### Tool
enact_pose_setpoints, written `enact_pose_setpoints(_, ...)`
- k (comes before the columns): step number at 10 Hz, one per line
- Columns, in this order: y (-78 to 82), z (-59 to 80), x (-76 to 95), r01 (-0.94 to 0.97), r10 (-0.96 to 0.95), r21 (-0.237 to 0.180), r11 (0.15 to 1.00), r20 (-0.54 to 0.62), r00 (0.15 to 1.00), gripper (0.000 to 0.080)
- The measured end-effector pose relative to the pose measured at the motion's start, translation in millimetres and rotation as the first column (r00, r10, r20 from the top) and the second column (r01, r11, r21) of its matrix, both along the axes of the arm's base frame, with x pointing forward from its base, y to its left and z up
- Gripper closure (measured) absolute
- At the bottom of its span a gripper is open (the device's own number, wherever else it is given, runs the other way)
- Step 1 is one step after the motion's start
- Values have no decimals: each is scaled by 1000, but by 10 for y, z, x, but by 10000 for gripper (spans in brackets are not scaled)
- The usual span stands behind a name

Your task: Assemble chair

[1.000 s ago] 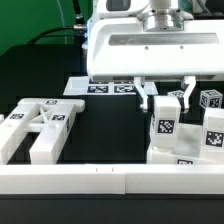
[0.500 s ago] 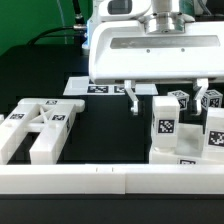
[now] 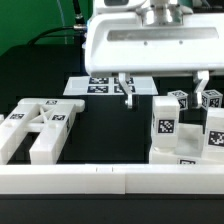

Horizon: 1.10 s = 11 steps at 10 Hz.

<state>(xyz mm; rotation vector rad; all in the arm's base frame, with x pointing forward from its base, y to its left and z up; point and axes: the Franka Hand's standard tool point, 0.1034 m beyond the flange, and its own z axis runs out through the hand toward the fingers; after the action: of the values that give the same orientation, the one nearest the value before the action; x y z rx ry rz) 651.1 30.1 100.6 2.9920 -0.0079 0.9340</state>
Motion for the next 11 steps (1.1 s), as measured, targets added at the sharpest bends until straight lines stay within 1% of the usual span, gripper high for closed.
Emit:
enact_pose_setpoints(1,-22,101,24,2,-2,7,1000,-8,1000,151)
enact_pose_setpoints(2,-49,159,41,5,-5,12,1000,-15,1000,151)
enact_pose_setpoints(3,-22,110,12,0,0,18,1000,-43,999,151)
enact_pose_setpoints(4,-19,110,12,0,1,18,1000,-45,999,151)
enact_pose_setpoints(5,10,73,-14,-4,7,31,1000,-93,996,151)
enact_pose_setpoints(6,69,43,-42,-10,22,60,998,-196,980,151)
enact_pose_setpoints(8,91,46,26,-17,44,90,996,-308,950,151)
enact_pose_setpoints(9,117,11,-23,-18,59,109,994,-392,918,151)
enact_pose_setpoints(10,110,5,-8,-16,65,117,993,-428,901,151)
enact_pose_setpoints(11,86,-31,-32,-6,63,123,992,-470,880,151)
